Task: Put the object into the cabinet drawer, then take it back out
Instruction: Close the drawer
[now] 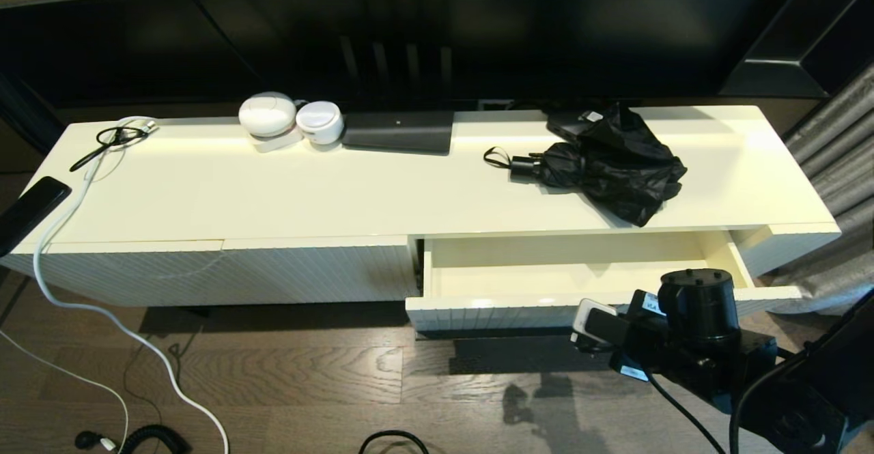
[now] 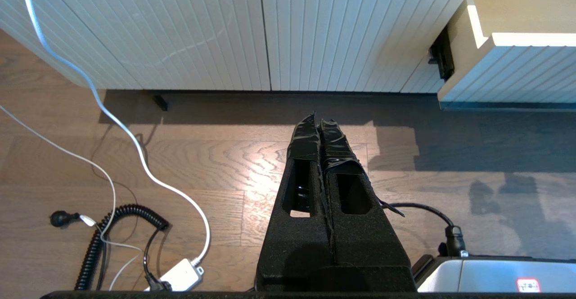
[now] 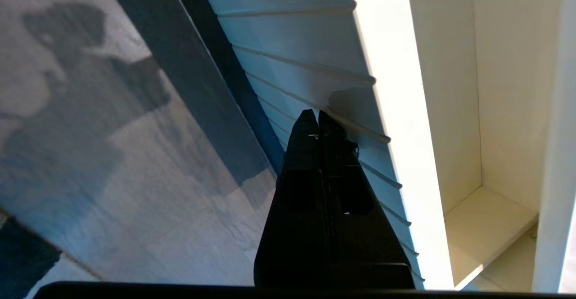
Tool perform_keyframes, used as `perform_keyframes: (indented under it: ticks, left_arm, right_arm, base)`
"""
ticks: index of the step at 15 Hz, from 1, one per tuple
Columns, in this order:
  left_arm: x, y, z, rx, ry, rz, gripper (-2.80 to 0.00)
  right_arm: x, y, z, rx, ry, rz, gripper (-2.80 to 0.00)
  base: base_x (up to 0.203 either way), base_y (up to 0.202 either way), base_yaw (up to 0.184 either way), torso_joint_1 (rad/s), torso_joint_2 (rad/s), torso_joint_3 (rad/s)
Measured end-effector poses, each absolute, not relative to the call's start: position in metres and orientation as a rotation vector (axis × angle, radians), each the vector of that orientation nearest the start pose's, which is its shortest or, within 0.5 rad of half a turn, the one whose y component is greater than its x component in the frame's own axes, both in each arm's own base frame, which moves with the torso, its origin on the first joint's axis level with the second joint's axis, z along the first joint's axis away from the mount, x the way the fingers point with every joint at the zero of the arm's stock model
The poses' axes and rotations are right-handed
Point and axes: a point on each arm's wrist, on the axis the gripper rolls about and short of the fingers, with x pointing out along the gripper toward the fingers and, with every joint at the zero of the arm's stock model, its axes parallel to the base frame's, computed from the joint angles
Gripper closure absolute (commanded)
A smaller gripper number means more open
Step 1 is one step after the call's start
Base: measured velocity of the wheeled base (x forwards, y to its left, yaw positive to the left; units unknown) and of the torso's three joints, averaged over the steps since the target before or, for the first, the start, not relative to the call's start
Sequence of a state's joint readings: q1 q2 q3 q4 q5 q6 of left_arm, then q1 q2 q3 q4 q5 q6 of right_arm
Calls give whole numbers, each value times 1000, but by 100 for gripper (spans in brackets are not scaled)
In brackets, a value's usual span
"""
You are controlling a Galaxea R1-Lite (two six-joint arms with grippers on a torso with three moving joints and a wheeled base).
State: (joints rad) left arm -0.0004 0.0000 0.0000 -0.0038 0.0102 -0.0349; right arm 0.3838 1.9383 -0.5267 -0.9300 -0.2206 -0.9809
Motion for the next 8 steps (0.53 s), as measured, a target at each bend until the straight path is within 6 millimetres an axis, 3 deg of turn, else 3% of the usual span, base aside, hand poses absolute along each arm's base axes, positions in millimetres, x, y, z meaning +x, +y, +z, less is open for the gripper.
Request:
perform_keyframes:
  ticks: [8]
  left_arm:
    - [-23, 0, 76, -35, -4, 10, 0]
  right_arm:
    - [315, 119, 85, -1087, 268, 292, 0]
  base:
    - [0, 0, 0, 0, 0, 0]
